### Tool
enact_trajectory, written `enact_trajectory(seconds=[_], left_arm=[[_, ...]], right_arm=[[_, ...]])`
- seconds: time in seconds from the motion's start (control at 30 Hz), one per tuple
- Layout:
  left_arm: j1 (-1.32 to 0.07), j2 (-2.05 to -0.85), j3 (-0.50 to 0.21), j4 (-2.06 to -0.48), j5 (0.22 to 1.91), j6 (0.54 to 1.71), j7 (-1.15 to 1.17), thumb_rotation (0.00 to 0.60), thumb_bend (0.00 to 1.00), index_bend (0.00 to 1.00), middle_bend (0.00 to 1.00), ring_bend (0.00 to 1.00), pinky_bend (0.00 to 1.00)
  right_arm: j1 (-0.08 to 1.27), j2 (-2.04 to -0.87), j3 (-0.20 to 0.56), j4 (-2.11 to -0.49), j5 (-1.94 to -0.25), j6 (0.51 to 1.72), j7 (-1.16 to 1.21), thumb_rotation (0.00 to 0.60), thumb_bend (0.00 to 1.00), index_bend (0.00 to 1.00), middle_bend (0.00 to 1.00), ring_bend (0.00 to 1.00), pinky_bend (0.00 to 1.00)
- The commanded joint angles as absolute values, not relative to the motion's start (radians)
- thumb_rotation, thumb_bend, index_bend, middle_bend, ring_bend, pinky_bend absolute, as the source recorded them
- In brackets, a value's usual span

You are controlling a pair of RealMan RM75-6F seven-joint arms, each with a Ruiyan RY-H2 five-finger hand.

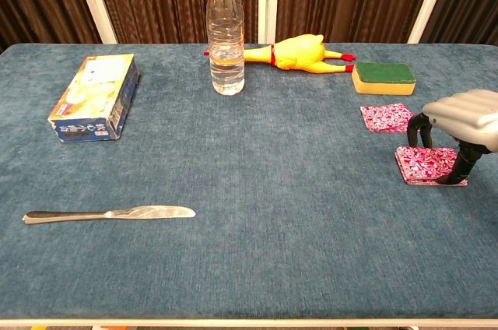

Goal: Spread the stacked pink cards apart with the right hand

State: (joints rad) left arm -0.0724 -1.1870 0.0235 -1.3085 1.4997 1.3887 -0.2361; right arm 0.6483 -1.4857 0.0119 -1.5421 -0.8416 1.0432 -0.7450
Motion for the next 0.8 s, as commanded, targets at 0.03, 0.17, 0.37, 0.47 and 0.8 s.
enact_trajectory(seconds=[0.03, 0.17, 0.37, 0.47, 0.8], left_arm=[[-0.073, -1.186, 0.023, -1.31, 1.5, 1.388, -0.235, 0.6, 0.02, 0.21, 0.2, 0.15, 0.34], [-0.074, -1.185, 0.023, -1.314, 1.5, 1.387, -0.23, 0.6, 0.01, 0.21, 0.2, 0.15, 0.34], [-0.076, -1.18, 0.022, -1.331, 1.504, 1.39, -0.212, 0.6, 0.01, 0.21, 0.2, 0.15, 0.34], [-0.08, -1.177, 0.021, -1.348, 1.507, 1.39, -0.195, 0.6, 0.02, 0.21, 0.2, 0.15, 0.34], [-0.09, -1.165, 0.017, -1.408, 1.497, 1.378, -0.12, 0.6, 0.02, 0.21, 0.2, 0.15, 0.34]], right_arm=[[0.646, -1.473, 0.016, -1.555, -0.85, 1.049, -0.737, 0.6, 0.1, 0.45, 0.43, 0.87, 0.96], [0.636, -1.437, 0.021, -1.586, -0.869, 1.072, -0.725, 0.6, 0.1, 0.45, 0.43, 0.87, 0.96], [0.6, -1.36, 0.018, -1.591, -0.897, 1.096, -0.666, 0.6, 0.1, 0.46, 0.43, 0.87, 0.96], [0.578, -1.331, 0.005, -1.542, -0.939, 1.093, -0.619, 0.6, 0.1, 0.46, 0.43, 0.87, 0.96], [0.528, -1.34, -0.019, -1.344, -1.037, 1.008, -0.422, 0.6, 0.1, 0.46, 0.44, 0.87, 0.96]])
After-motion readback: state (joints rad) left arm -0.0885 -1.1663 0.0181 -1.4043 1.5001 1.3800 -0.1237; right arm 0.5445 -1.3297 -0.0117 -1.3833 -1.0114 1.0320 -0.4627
